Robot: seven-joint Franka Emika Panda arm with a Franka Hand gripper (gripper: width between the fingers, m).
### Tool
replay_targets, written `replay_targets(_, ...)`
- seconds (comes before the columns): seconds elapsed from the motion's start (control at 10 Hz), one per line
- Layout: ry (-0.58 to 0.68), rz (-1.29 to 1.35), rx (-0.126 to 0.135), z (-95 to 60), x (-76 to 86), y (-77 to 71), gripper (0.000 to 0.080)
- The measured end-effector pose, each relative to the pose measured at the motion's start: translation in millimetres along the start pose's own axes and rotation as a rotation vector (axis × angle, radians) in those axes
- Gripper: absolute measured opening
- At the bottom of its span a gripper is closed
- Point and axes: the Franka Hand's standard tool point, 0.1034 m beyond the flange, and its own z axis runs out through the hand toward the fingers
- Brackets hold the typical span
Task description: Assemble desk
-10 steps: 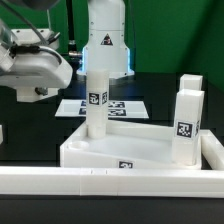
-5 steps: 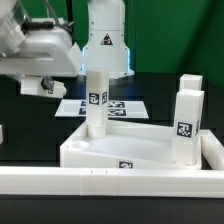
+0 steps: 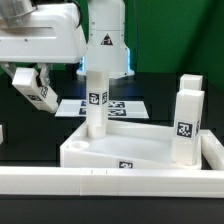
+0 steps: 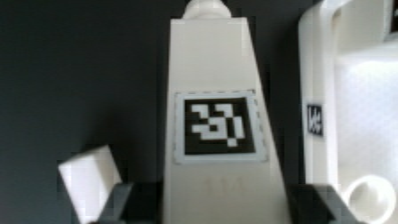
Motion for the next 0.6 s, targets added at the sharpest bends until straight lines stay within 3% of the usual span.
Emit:
replay_targets(0.4,0.229,-0.025,-0.015,-25.9,21.2,-31.5,0.029)
replay_targets(0.6,0.399,-0.034,-0.053,-27.2,28.7,-27.7,0.029)
